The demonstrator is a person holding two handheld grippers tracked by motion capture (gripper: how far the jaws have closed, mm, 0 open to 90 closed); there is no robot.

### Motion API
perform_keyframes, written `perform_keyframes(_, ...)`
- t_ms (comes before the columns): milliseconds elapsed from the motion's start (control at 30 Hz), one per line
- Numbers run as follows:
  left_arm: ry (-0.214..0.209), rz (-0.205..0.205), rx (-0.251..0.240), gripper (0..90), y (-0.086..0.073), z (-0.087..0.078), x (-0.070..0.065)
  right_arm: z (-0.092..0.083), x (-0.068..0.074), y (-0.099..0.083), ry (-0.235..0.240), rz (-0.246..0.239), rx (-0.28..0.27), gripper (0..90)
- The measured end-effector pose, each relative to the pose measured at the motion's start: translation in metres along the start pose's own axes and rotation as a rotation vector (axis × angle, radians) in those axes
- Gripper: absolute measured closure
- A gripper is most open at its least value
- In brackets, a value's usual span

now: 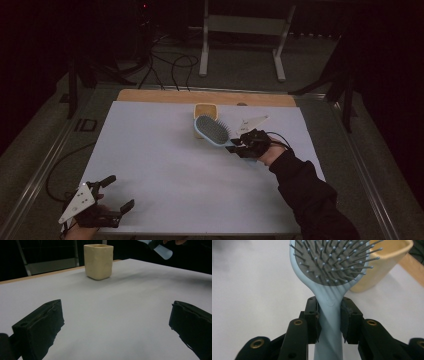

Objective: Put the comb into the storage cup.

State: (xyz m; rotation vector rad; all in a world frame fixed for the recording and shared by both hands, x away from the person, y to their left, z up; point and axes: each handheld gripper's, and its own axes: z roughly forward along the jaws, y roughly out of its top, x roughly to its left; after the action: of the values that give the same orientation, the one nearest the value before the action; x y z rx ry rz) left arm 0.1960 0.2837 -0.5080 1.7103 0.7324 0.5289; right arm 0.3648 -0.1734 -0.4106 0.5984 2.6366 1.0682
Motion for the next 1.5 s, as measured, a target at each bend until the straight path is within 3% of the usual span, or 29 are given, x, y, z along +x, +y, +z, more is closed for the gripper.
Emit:
perform_keyframes(333, 0.001, 0.001, 0.000, 0.0, 0.000, 0.000, 0.000, -0.006, -0.004, 0.017, -0.038, 0.031, -0.098, 70.1)
perform_keyframes(433, 0.001, 0.003, 0.000, 0.0, 0.000, 0.000, 0.000, -0.007, -0.004, 0.021, -0.049, 0.017, -0.119, 70.1)
perform_keyframes(567, 0.001, 0.001, -0.001, 0.0, 0.000, 0.000, 0.000, -0.009, -0.004, 0.026, -0.089, 0.029, -0.159, 70.1)
perform_keyframes(833, 0.001, 0.000, -0.002, 0.0, 0.000, 0.000, 0.000, -0.009, -0.008, 0.037, -0.165, 0.109, -0.281, 70.1)
perform_keyframes(1067, 0.000, 0.000, -0.003, 0.0, 0.000, 0.000, 0.000, -0.004, -0.008, 0.048, -0.227, 0.128, -0.369, 70.1)
perform_keyframes(1233, 0.000, 0.000, -0.004, 0.0, 0.000, 0.000, 0.000, 0.001, -0.007, 0.054, -0.238, 0.137, -0.394, 70.1)
perform_keyframes(1267, 0.000, 0.000, -0.003, 0.0, 0.000, -0.001, 0.000, 0.004, -0.007, 0.057, -0.259, 0.137, -0.407, 70.1)
perform_keyframes(1467, -0.001, -0.001, -0.005, 0.0, 0.000, -0.001, 0.001, 0.010, -0.010, 0.065, -0.265, 0.159, -0.460, 70.1)
perform_keyframes(1500, -0.001, -0.002, -0.004, 0.0, 0.000, -0.001, 0.001, 0.010, -0.012, 0.067, -0.249, 0.163, -0.471, 70.1)
